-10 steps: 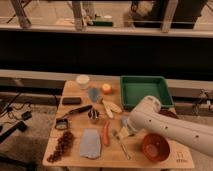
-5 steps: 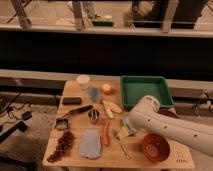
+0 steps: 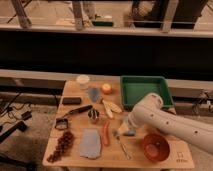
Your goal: Place sponge in paper cup
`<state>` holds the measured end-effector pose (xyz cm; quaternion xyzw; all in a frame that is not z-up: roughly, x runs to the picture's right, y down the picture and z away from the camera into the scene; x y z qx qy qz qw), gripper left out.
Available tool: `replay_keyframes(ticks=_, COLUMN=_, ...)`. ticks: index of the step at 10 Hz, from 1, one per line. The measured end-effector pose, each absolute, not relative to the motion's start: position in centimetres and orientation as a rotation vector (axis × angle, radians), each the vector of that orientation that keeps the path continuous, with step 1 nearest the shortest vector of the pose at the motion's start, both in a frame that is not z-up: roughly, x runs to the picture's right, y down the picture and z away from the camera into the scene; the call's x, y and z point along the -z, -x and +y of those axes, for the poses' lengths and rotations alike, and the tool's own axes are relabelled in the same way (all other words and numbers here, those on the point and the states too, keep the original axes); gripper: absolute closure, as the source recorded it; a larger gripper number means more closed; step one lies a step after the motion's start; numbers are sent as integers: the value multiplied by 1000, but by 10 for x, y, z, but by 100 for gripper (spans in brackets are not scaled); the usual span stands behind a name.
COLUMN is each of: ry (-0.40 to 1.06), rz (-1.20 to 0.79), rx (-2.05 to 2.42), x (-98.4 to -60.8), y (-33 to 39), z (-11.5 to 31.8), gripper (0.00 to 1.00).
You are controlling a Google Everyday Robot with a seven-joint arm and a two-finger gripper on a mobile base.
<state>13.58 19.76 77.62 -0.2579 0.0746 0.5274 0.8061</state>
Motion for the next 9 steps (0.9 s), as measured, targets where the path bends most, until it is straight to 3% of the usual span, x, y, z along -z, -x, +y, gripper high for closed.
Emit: replay_keyframes(ticks=9, ry=663, rz=137, rx=-1209, x=-801, y=-118, z=197, gripper=20)
